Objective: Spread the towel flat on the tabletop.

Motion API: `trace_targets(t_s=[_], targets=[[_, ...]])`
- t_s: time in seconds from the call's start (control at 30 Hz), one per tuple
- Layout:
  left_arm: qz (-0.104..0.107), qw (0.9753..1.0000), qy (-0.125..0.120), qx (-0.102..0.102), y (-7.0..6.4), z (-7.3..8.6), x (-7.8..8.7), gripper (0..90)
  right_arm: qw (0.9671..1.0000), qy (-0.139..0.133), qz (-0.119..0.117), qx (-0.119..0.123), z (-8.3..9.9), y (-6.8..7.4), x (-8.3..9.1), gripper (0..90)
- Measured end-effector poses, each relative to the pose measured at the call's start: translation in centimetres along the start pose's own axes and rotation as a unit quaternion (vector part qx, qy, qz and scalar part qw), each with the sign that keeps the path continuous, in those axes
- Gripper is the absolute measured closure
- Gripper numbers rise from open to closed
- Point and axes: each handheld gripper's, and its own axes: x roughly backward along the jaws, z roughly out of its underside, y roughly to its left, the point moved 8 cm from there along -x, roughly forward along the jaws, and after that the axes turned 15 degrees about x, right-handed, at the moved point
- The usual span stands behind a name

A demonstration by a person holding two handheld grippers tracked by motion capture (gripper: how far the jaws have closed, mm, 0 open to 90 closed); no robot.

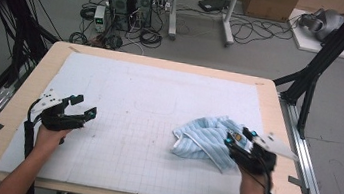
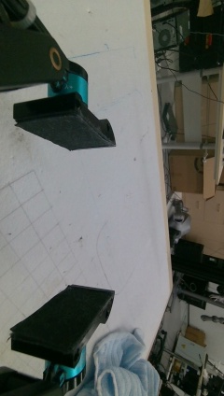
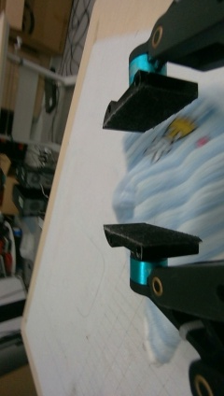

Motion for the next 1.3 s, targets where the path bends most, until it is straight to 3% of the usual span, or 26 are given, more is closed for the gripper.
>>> trace_targets(t_s=[0.03,0.07,0.1,0.17,0.27,0.3,0.33,0.43,0.53,0.6,0.7,0.73,0.77,0.8,0.87,1.0,1.03,1.13,1.2,1.23,1.27,1.3], targets=[[0.0,1.0,0.0,0.0,0.0,0.0,0.0,22.4,0.9996,0.019,-0.017,0.015,-0.5,0.8,-3.1,34.5],[0.0,1.0,-0.001,0.0,0.0,0.0,0.0,22.4,0.9991,0.028,-0.028,0.015,-0.5,1.2,-4.8,32.7],[0.001,1.0,-0.001,0.0,0.0,-0.1,0.1,22.4,0.9991,0.028,-0.028,0.015,-0.5,1.2,-4.8,32.7],[0.0,1.0,-0.002,0.002,0.1,-0.1,0.2,22.4,0.9974,0.054,-0.045,0.015,0.0,2.0,-7.8,32.3],[-0.001,1.0,-0.004,0.004,0.2,-0.2,0.3,22.4,0.9893,0.119,-0.076,0.037,1.6,3.6,-11.2,32.3],[-0.002,1.0,-0.004,0.005,0.3,-0.2,0.4,22.5,0.9829,0.154,-0.086,0.053,2.7,4.2,-12.4,32.4],[-0.002,1.0,-0.002,0.004,0.3,-0.2,0.4,22.5,0.9829,0.154,-0.086,0.053,2.7,4.2,-12.4,32.4],[-0.002,1.0,-0.001,0.002,0.3,-0.2,0.5,22.5,0.9761,0.187,-0.097,0.055,4.0,4.5,-13.4,32.5],[-0.001,1.0,-0.002,0.002,0.3,-0.2,0.5,22.6,0.9752,0.191,-0.109,0.027,4.4,4.5,-13.7,33.7],[-0.001,1.0,-0.001,0.003,0.3,-0.1,0.4,22.8,0.9751,0.188,-0.117,0.015,4.5,4.6,-13.7,39.5],[0.0,1.0,0.001,0.002,0.3,0.0,0.2,23.1,0.9733,0.18,-0.141,0.023,4.2,5.1,-13.5,69.4],[-0.001,1.0,0.001,0.002,0.3,0.0,0.1,23.6,0.9713,0.175,-0.158,0.03,3.8,5.8,-13.5,76.4],[-0.001,1.0,0.001,0.002,0.3,0.0,0.1,23.7,0.9713,0.175,-0.158,0.03,3.8,5.8,-13.5,76.4],[0.0,1.0,0.001,0.002,0.4,0.0,0.1,23.7,0.9686,0.161,-0.187,0.032,3.1,7.4,-13.8,77.3],[-0.002,1.0,0.001,0.005,0.5,0.0,0.0,23.8,0.9677,0.154,-0.196,0.036,2.6,8.2,-14.1,77.9],[-0.003,1.0,0.0,0.004,0.5,-0.1,0.1,23.8,0.969,0.101,-0.223,0.036,-0.4,11.0,-15.6,78.3],[-0.003,1.0,-0.001,0.005,0.5,-0.1,0.2,23.8,0.9699,0.074,-0.23,0.029,-2.0,12.0,-16.4,78.5],[-0.004,1.0,-0.002,0.008,0.7,-0.2,0.3,23.8,0.9696,0.053,-0.237,0.03,-3.5,13.0,-17.2,78.5],[-0.005,1.0,-0.002,0.008,0.8,-0.2,0.3,23.8,0.9709,0.027,-0.237,0.025,-5.0,13.7,-17.9,78.6],[-0.005,0.9999,-0.002,0.009,0.8,-0.2,0.4,23.8,0.9721,-0.002,-0.234,0.019,-6.5,14.0,-18.3,78.6],[-0.005,0.9999,-0.002,0.009,0.8,-0.2,0.4,23.8,0.9721,-0.002,-0.234,0.019,-6.5,14.0,-18.3,78.6],[-0.005,0.9999,-0.002,0.009,0.9,-0.2,0.4,23.8,0.9729,-0.019,-0.23,0.011,-7.2,14.1,-18.5,78.4]])
